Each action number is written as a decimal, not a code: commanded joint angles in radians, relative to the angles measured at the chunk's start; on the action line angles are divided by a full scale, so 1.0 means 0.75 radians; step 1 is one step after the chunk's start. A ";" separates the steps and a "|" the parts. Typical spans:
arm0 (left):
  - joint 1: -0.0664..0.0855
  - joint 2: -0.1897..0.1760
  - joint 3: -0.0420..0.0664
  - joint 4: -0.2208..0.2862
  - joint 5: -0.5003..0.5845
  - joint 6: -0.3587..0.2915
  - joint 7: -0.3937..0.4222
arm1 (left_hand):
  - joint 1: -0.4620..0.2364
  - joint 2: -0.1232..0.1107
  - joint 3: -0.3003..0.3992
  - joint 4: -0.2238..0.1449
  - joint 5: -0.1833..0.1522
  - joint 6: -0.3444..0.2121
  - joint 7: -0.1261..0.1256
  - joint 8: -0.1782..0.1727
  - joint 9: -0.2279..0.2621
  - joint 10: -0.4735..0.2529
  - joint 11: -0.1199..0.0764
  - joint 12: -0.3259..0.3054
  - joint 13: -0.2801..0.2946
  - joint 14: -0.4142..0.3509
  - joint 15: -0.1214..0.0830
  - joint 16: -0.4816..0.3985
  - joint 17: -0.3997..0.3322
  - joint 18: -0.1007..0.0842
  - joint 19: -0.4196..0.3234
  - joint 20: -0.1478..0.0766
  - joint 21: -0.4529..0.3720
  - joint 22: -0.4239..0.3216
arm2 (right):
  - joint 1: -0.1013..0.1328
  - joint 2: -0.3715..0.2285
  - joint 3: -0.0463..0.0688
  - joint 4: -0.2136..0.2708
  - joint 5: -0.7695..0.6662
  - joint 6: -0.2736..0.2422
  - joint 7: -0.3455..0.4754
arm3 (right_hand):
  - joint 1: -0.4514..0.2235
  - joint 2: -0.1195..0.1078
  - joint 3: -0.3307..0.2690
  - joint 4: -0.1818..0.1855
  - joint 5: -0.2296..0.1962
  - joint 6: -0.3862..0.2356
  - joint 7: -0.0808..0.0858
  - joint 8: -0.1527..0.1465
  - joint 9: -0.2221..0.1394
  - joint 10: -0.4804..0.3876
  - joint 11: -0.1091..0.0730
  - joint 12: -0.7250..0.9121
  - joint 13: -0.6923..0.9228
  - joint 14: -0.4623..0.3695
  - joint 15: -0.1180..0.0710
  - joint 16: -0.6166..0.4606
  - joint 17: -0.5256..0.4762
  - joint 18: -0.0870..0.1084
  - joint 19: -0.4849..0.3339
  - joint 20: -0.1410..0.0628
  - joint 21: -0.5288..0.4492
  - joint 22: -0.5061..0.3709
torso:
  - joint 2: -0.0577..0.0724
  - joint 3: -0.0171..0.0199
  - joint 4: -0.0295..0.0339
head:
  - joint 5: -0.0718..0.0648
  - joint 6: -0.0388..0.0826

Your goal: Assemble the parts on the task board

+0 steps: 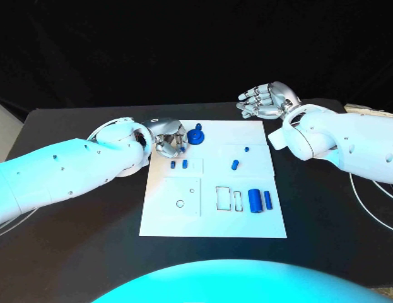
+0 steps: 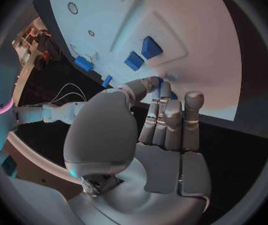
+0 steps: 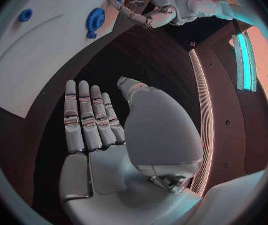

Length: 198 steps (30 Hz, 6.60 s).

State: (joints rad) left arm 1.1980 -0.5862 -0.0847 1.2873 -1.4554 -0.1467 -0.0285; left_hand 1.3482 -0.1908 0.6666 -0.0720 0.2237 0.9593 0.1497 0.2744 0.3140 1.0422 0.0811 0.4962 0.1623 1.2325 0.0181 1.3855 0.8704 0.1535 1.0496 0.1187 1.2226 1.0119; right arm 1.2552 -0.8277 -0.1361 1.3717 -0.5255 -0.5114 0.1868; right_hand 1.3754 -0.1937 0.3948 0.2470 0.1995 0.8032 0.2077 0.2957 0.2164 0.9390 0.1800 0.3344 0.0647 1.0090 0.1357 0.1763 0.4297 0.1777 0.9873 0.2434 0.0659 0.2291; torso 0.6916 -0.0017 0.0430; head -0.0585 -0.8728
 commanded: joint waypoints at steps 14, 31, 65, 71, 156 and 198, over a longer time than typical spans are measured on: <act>-0.001 -0.005 0.001 0.006 0.008 0.011 -0.005 | -0.014 -0.022 -0.003 -0.004 0.006 -0.031 0.000 -0.030 -0.009 -0.012 0.001 -0.011 0.002 -0.021 0.001 -0.012 -0.019 -0.005 -0.025 0.003 -0.016 -0.013 | -0.001 -0.002 0.000 0.003 -0.001 0.014 0.015 | -0.014 0.000 0.003 -0.007 0.005 0.001 0.045 -0.006 -0.002 -0.008 0.001 -0.006 -0.002 -0.007 0.001 -0.007 -0.004 0.005 -0.014 0.001 -0.003 -0.004 | -0.001 0.0006 0.0004 | -0.002 0.000; -0.001 -0.014 0.001 0.014 0.009 0.029 -0.013 | -0.015 -0.017 -0.006 -0.003 0.005 0.018 0.001 -0.016 -0.002 -0.009 0.006 -0.011 0.006 -0.022 0.004 -0.006 -0.016 -0.004 -0.032 0.005 -0.023 -0.019 | -0.001 -0.002 0.000 0.002 0.000 0.015 0.014 | -0.014 0.000 0.003 -0.007 0.005 0.001 0.045 -0.006 -0.002 -0.008 0.001 -0.006 -0.002 -0.007 0.001 -0.007 -0.004 0.005 -0.014 0.001 -0.003 -0.004 | 0.000 0.0007 0.0008 | -0.001 0.000; -0.006 -0.024 0.001 0.016 0.022 0.013 -0.023 | -0.016 -0.031 0.000 -0.009 0.009 -0.137 -0.026 -0.134 -0.056 -0.036 0.006 -0.002 0.025 -0.064 0.007 -0.002 -0.058 0.004 -0.068 0.011 -0.046 -0.045 | -0.002 -0.004 0.000 0.003 0.001 0.006 0.015 | -0.019 -0.002 0.001 -0.012 0.004 -0.005 0.049 -0.014 -0.005 -0.015 0.006 -0.012 -0.002 -0.012 0.005 -0.013 -0.016 0.005 -0.021 0.005 -0.002 -0.015 | 0.000 0.0017 -0.0002 | 0.001 0.000; -0.007 -0.027 0.002 0.015 0.025 0.012 -0.024 | -0.015 -0.030 -0.002 -0.009 0.009 -0.158 -0.032 -0.148 -0.064 -0.036 0.005 0.001 0.029 -0.063 0.006 0.001 -0.057 0.004 -0.068 0.011 -0.047 -0.045 | -0.002 -0.005 0.000 0.003 0.000 0.005 0.014 | -0.019 -0.002 0.000 -0.013 0.004 -0.006 0.050 -0.015 -0.005 -0.017 0.006 -0.014 -0.002 -0.013 0.006 -0.015 -0.019 0.005 -0.023 0.006 -0.002 -0.017 | -0.001 0.0010 0.0000 | 0.001 0.000; -0.012 -0.416 0.079 0.198 1.637 0.184 0.558 | -0.024 0.010 -0.142 0.093 0.014 -0.105 0.070 -0.063 -0.100 -0.157 0.081 -0.100 -0.052 -0.422 0.073 -0.425 -0.586 0.040 -0.273 0.067 -0.505 -0.418 | -0.142 -0.068 -0.022 0.164 -1.561 0.224 -0.505 | 0.037 -0.019 0.274 -0.197 -0.026 0.393 -0.115 -0.054 0.099 0.518 -0.174 -0.341 0.031 0.664 -0.221 1.520 0.972 -0.165 0.656 -0.227 1.716 1.497 | -0.014 0.0011 -0.0043 | -0.096 0.019; -0.017 -0.401 0.078 0.181 1.639 0.182 0.554 | -0.019 0.011 -0.146 0.091 0.015 -0.117 0.077 -0.062 -0.108 -0.166 0.087 -0.118 -0.064 -0.413 0.077 -0.431 -0.590 0.041 -0.234 0.068 -0.478 -0.406 | -0.100 -0.144 -0.002 0.461 -1.521 -0.011 -0.530 | 0.042 0.006 0.315 -0.258 -0.030 0.406 -0.124 -0.012 0.160 0.570 -0.188 -0.346 0.055 0.660 -0.233 1.536 0.961 -0.174 0.671 -0.240 1.762 1.547 | -0.016 -0.0022 -0.0034 | -0.077 0.036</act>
State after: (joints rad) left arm 1.1850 -0.8894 -0.0266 1.4199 -0.2293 -0.0248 0.3814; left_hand 1.3275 -0.1805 0.5603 -0.0015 0.2291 0.8772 0.2070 0.2231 0.2341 0.9188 0.1394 0.4142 0.1153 0.9169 0.0733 1.0679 0.4286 0.1694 0.8670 0.1697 0.8587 0.7062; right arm 1.1820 -0.9404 -0.1374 1.7057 -1.6737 -0.5049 -0.2224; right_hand 1.3978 -0.2105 0.6307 0.0600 0.1712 1.1010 0.1167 0.2827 0.3345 1.3220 0.0758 0.0748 0.1047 1.4650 -0.0303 1.3227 1.1516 0.0535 1.4644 0.0697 1.3846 1.3075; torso 0.6796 -0.0028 0.0387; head -0.1209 -0.8466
